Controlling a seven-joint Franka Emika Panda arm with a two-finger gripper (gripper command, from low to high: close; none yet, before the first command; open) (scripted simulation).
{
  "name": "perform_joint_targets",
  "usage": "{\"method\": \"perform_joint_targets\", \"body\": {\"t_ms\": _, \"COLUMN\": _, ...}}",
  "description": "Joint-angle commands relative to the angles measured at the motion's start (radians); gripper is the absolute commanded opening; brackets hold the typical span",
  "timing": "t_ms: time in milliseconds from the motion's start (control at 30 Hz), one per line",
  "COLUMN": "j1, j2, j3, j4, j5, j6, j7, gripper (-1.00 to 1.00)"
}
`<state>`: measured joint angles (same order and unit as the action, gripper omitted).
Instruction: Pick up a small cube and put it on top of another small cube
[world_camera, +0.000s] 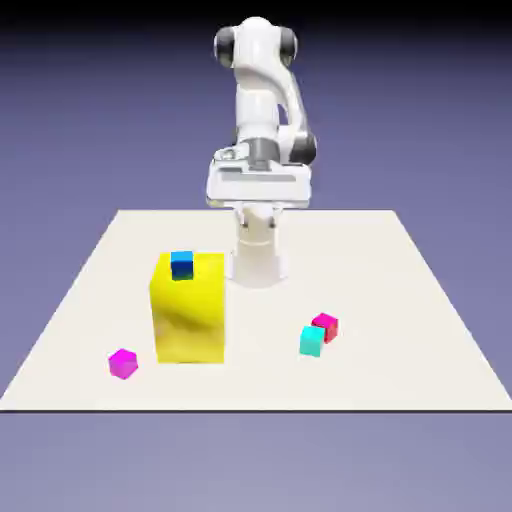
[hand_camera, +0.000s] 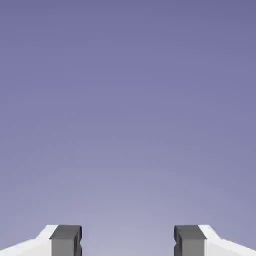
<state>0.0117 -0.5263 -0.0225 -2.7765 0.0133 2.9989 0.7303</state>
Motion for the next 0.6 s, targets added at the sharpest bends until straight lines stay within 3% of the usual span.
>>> {"method": "perform_joint_targets", "body": {"t_ms": 0, "j1": 0.000, "j2": 0.036, "j3": -0.019, "j4": 0.028, "j5": 0.011, "j6": -0.032, "j7": -0.009, "gripper": 0.00}}
{"method": "perform_joint_targets", "body": {"t_ms": 567, "j1": -0.004, "j2": 0.652, "j3": -0.335, "j4": 0.501, "j5": 0.198, "j6": -0.568, "j7": -0.160, "gripper": 0.00}}
